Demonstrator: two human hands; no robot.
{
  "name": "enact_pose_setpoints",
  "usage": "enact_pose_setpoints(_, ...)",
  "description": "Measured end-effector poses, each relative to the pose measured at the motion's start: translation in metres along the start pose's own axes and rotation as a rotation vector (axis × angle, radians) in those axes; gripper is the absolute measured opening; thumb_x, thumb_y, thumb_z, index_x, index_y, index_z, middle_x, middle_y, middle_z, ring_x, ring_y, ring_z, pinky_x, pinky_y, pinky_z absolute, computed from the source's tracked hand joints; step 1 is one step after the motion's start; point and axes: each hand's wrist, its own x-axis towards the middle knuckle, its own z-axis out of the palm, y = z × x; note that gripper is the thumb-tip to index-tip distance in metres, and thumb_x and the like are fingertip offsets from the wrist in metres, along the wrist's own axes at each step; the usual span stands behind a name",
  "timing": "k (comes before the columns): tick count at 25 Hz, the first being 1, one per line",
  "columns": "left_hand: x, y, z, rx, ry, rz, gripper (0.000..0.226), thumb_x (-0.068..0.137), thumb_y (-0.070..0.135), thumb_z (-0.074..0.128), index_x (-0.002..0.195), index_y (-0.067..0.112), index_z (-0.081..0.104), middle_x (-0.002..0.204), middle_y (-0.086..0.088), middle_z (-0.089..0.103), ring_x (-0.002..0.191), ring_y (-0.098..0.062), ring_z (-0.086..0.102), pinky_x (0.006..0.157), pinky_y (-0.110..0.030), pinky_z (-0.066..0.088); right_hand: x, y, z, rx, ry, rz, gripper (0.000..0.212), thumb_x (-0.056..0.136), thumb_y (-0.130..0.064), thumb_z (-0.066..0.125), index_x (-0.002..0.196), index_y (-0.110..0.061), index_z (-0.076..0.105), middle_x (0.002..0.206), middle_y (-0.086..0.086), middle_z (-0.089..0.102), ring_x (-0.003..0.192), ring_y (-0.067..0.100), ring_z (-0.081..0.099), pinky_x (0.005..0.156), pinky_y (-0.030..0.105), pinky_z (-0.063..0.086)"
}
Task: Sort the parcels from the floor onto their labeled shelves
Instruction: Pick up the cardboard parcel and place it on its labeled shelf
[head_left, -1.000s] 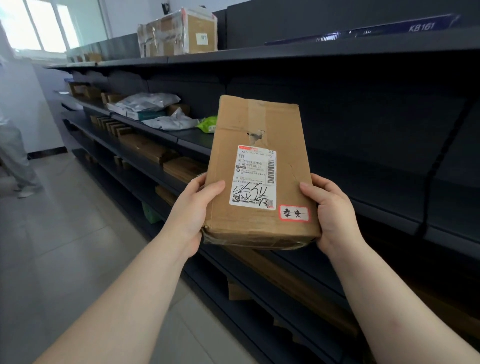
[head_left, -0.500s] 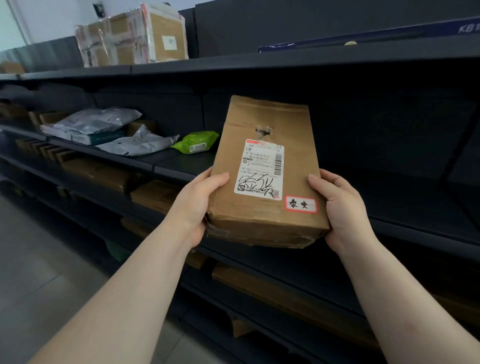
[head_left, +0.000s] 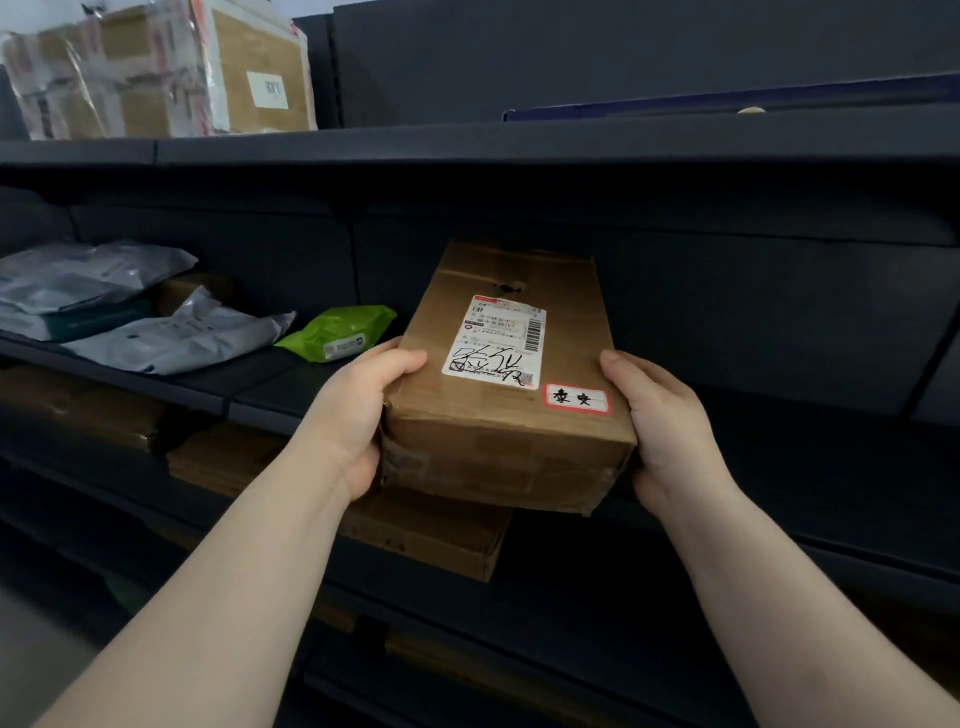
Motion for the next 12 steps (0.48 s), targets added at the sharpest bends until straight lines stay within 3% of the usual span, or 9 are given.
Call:
enact_pose_setpoints(3,0.026,0.004,-0.006,-0.004,-0.04,-0.045,0.022,0.09,0.027,0.06,0.102,0.017,0.076,0.085,-0.008,0.079,0.065,-0.021,0.074,0.056,-0.033,0.059,0.013,0.003,0.013,-0.007,0.035,-0.012,0.039,0.09,-0.036,0.068,0.125,-0.018,0.065,0.106,0.007,0.077,0.09,0.022,0.076,0.073,0.035,0.059)
enact_pose_setpoints(5,0.043,0.007,-0.01,0.008,-0.076,-0.071,0.023,0.089,0.03,0.061,0.1,0.017,0.077,0.084,-0.009,0.078,0.067,-0.024,0.073,0.059,-0.039,0.061,0.021,0.004,0.021,-0.004,0.062,-0.012,0.038,0.09,-0.037,0.068,0.123,-0.017,0.066,0.104,0.007,0.078,0.089,0.022,0.076,0.072,0.034,0.059)
enact_pose_setpoints(9,0.076,0.011,-0.013,0.017,-0.135,-0.117,0.023,0.089,0.031,0.062,0.098,0.015,0.076,0.079,-0.009,0.078,0.07,-0.025,0.072,0.062,-0.035,0.056,0.032,0.006,0.035,-0.001,0.16,-0.016,0.034,0.091,-0.037,0.066,0.12,-0.018,0.066,0.1,0.006,0.078,0.09,0.022,0.075,0.075,0.035,0.059)
enact_pose_setpoints(12,0.097,0.009,-0.013,0.017,-0.185,-0.17,0.03,0.088,0.033,0.063,0.109,0.014,0.073,0.093,-0.014,0.079,0.078,-0.029,0.073,0.06,-0.035,0.057,0.037,0.006,0.04,-0.007,0.201,-0.024,0.029,0.093,-0.035,0.063,0.117,-0.018,0.067,0.095,0.006,0.078,0.083,0.021,0.075,0.067,0.033,0.056)
